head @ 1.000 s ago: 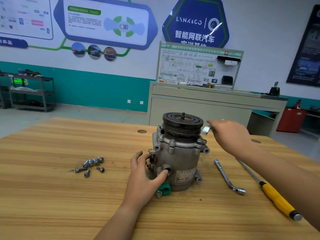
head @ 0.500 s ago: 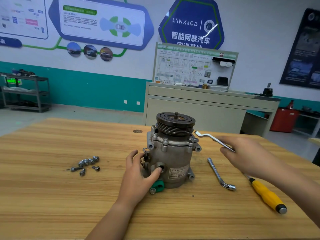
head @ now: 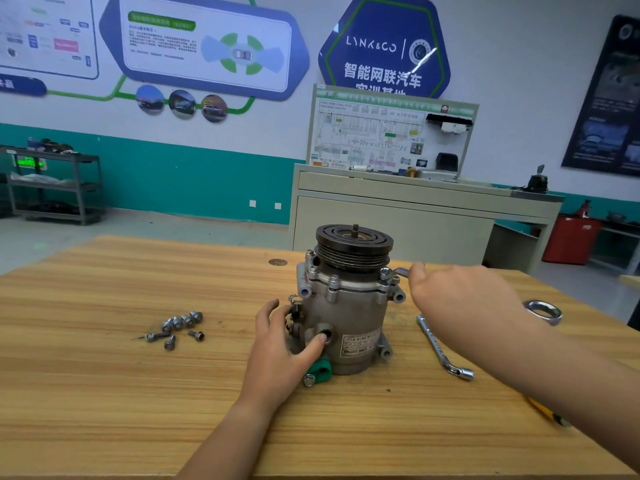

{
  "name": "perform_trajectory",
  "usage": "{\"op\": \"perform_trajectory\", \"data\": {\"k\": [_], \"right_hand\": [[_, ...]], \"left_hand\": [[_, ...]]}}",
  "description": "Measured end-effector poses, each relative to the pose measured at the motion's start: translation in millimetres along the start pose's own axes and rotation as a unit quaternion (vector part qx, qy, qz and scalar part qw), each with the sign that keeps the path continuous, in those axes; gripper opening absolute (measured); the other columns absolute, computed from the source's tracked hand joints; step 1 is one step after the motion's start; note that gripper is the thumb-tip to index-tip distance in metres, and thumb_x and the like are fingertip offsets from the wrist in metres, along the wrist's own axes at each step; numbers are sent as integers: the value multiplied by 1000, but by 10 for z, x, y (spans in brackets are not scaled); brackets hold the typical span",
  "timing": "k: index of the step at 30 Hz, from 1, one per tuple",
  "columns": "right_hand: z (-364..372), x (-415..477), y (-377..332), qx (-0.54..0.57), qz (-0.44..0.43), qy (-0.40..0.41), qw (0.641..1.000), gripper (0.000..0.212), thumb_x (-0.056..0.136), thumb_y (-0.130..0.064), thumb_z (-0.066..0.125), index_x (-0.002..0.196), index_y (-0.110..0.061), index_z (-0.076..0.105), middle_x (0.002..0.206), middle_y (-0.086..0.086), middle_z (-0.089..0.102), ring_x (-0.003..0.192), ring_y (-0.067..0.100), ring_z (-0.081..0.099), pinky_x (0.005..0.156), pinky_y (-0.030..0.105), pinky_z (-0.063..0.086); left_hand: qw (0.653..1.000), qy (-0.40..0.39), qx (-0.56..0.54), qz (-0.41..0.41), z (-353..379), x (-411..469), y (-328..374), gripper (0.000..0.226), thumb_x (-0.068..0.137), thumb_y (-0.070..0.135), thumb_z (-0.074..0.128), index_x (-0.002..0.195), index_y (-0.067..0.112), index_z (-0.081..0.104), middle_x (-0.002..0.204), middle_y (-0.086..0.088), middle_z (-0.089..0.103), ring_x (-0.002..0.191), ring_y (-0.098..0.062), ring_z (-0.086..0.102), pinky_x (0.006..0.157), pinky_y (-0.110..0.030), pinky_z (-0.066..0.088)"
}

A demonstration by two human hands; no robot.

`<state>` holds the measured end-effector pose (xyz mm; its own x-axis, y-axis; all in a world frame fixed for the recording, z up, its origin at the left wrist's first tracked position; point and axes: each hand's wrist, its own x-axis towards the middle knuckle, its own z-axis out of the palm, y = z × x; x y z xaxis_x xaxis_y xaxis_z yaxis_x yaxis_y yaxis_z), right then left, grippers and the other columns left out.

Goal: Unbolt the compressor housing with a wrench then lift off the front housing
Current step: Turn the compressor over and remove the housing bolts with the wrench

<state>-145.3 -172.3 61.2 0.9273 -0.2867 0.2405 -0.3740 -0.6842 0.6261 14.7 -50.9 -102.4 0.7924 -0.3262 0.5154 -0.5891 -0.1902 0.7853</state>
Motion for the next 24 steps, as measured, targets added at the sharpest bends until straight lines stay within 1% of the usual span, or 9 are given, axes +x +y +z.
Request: {"op": "perform_trajectory", "data": {"k": [1,3,5,7,11,14,19,22,24], "right_hand": [[-8,5,-9,-8,-4,-8,1000,45,91,-1,41,134,1,28,58,1,26,46,15,25,38,25,24],[-19,49,45,-6,-15,-11,1000,32,94,-9,41,126,-5,39,59,-2,28,48,14,29,41,24,28],[-26,82,126,18,-14,-18,1000,23,96,-22,39,117,-15,46,62,-4,31,58,15,41,52,24,40],[-7,73,167,36,-11,-22,999,25,96,-29,38,117,-17,46,64,-5,32,67,17,44,60,26,43],[52,61,100,-6,-26,4,1000,18,96,-21,42,112,-14,44,59,-5,31,49,13,34,42,23,30],[91,111,164,-7,-43,15,999,20,96,-26,37,111,-15,45,59,-5,32,49,11,32,48,24,35],[241,167,373,2,-44,-9,999,25,97,-30,26,112,-16,41,59,-5,38,49,8,35,42,23,23],[312,350,400,-10,-35,-32,999,20,96,-17,31,111,-14,45,61,-5,38,51,9,37,44,22,26],[332,516,386,-26,-31,-34,999,22,94,-10,36,111,-13,49,64,-4,40,57,12,43,52,22,37]], "left_hand": [[1000,-1,-2,-2,2,-1,-1,68,73,43,71,132,20,44,143,11,23,111,-3,41,88,-18,35],[1000,1,-9,-7,8,3,0,70,72,44,71,132,20,44,143,12,23,111,-2,42,87,-18,35],[1000,1,-12,-11,9,11,10,70,72,44,71,132,19,44,142,14,23,111,-2,42,87,-18,35],[1000,0,-11,-14,8,10,12,70,72,43,72,132,19,44,143,13,23,111,-3,43,87,-19,35],[1000,3,-3,-10,0,0,14,69,73,43,72,131,20,44,143,10,23,108,-1,40,87,-18,34],[1000,3,-1,-9,5,6,26,68,73,43,72,131,20,45,144,9,23,109,-1,39,88,-18,33],[1000,3,-5,-9,3,9,19,69,73,43,72,132,20,44,145,9,23,109,2,36,89,-17,32],[1000,-3,-2,-11,5,19,7,71,73,43,72,133,19,43,145,10,23,109,7,31,89,-14,29],[1000,-3,-4,-13,6,22,6,70,73,43,72,133,18,44,145,8,24,109,4,33,89,-14,29]]}}
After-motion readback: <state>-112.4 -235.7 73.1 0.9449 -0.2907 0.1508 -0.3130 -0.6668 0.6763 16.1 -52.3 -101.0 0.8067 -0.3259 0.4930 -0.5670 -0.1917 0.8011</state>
